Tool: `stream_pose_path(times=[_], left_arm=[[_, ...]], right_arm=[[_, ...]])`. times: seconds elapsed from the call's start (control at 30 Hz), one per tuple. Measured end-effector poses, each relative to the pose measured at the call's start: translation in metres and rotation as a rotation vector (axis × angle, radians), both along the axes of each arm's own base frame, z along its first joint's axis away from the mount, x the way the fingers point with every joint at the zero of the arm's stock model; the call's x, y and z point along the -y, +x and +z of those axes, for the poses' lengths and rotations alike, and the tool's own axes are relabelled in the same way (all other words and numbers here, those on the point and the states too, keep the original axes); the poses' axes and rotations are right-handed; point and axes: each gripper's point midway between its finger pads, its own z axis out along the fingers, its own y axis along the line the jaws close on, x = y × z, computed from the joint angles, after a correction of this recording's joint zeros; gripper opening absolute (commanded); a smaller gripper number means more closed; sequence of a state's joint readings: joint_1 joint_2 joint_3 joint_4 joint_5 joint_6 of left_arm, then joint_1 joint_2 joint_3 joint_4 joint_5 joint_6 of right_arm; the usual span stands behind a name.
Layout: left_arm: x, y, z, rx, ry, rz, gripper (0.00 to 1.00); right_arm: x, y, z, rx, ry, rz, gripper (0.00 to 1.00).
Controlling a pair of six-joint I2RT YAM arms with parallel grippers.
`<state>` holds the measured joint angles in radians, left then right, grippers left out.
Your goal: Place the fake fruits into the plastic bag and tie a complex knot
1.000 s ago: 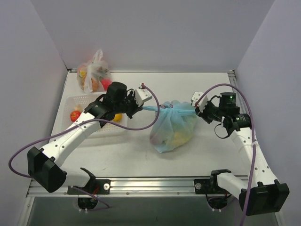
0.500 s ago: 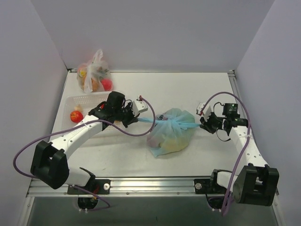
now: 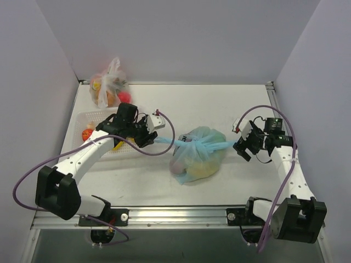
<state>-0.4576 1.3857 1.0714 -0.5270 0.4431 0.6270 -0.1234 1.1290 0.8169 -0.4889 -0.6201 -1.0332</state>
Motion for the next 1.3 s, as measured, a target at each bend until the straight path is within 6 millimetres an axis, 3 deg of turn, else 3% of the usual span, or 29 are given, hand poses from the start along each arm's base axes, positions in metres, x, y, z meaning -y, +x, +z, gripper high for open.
stream_pose_path(times=[0.1,0.37,0.5,0.63,0.73,0.8,0.83,0.87,0.9,0.93,1.3], left_arm=[[-0.008,-0.003,0.006,0.016,0.022,-0.003,0.7],[0.032,-0.033,0.007,0.114,0.102,-0.223,0.74],[0.04,-0.031,-0.011,0.135,0.177,-0.279,0.74],[0.04,-0.015,-0.034,0.152,0.254,-0.283,0.74],[0.042,0.002,-0.045,0.185,0.287,-0.258,0.69],[0.045,0.013,-0.049,0.213,0.296,-0.234,0.59],[0.045,0.018,-0.05,0.224,0.298,-0.22,0.4],[0.046,0.022,-0.051,0.228,0.297,-0.202,0.29],[0.047,0.025,-0.052,0.23,0.297,-0.188,0.18],[0.047,0.027,-0.053,0.229,0.295,-0.169,0.0],[0.039,0.048,-0.041,0.125,0.108,0.07,0.0]], right_arm=[[0.0,-0.002,0.01,0.032,-0.052,0.009,0.85],[-0.037,-0.011,0.008,0.063,-0.128,0.175,0.89],[-0.042,-0.001,-0.003,0.083,-0.187,0.193,0.91],[-0.048,0.018,-0.008,0.117,-0.222,0.198,0.9],[-0.05,0.029,-0.014,0.126,-0.236,0.193,0.75],[-0.051,0.034,-0.018,0.126,-0.243,0.186,0.46],[-0.05,0.036,-0.019,0.123,-0.245,0.176,0.35],[-0.049,0.038,-0.02,0.123,-0.248,0.162,0.17],[-0.048,0.039,-0.021,0.125,-0.253,0.151,0.08],[-0.046,0.04,-0.021,0.125,-0.251,0.134,0.0],[-0.025,0.046,-0.019,0.089,-0.135,-0.074,0.0]])
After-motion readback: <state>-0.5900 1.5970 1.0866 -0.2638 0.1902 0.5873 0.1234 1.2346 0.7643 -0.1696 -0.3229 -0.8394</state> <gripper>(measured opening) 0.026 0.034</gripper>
